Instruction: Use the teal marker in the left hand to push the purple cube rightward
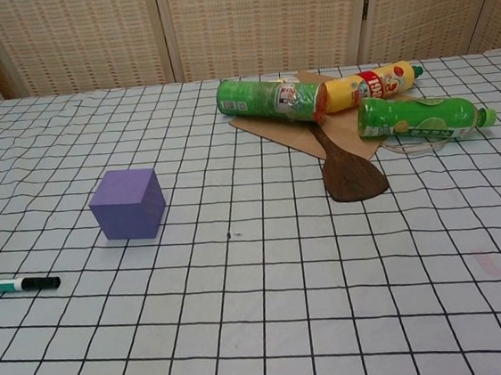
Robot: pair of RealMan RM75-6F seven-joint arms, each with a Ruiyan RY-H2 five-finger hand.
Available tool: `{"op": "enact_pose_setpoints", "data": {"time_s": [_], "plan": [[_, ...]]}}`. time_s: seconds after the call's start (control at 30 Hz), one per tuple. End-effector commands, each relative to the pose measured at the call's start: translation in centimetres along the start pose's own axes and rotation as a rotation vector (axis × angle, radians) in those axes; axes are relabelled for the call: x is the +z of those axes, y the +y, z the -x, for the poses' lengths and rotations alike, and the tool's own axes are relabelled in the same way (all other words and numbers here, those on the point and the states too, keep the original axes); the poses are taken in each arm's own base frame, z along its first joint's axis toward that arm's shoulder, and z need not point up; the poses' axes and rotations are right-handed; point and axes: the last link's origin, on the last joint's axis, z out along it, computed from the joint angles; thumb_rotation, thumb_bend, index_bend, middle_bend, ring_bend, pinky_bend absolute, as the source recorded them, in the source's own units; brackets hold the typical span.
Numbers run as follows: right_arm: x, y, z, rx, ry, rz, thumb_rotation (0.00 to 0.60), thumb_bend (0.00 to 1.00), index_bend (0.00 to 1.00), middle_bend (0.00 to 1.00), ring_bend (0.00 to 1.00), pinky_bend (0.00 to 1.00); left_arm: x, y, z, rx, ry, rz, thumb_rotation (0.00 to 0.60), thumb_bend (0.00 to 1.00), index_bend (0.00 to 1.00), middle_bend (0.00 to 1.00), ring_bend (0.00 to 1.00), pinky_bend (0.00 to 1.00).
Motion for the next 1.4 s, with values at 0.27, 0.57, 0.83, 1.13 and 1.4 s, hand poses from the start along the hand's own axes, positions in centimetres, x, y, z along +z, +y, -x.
{"op": "enact_pose_setpoints", "data": {"time_s": [0.27, 0.57, 0.83, 1.13, 1.4], "plan": [[0.3, -0.1, 0.3, -0.017, -0.022, 0.009, 0.600, 0.13, 0.00, 0.00, 0.00, 0.00, 2.8, 1.4, 3.5, 0.098, -0.050, 0.054, 0.600, 0.39, 0.38, 0.38, 0.76, 1.00], [0.8, 0.1, 0.6, -0.032, -0.041, 0.034, 0.600, 0.13, 0.00, 0.00, 0.00, 0.00, 3.9, 1.1, 3.5, 0.099, -0.025, 0.047, 0.600, 0.39, 0.37, 0.34, 0.76, 1.00], [0.9, 0.1, 0.7, -0.039, -0.040, 0.043, 0.600, 0.13, 0.00, 0.00, 0.00, 0.00, 4.7, 1.0, 4.1, 0.099, -0.054, 0.051, 0.600, 0.38, 0.41, 0.41, 0.76, 1.00], [0.8, 0.3, 0.5, -0.038, -0.034, 0.050, 0.600, 0.13, 0.00, 0.00, 0.00, 0.00, 5.0, 0.9, 4.6, 0.111, -0.070, 0.046, 0.600, 0.39, 0.44, 0.45, 0.76, 1.00], [0.8, 0.2, 0.5, -0.041, -0.033, 0.053, 0.600, 0.13, 0.00, 0.00, 0.00, 0.00, 5.2, 0.9, 4.7, 0.113, -0.059, 0.042, 0.600, 0.39, 0.52, 0.49, 0.76, 1.00]]}}
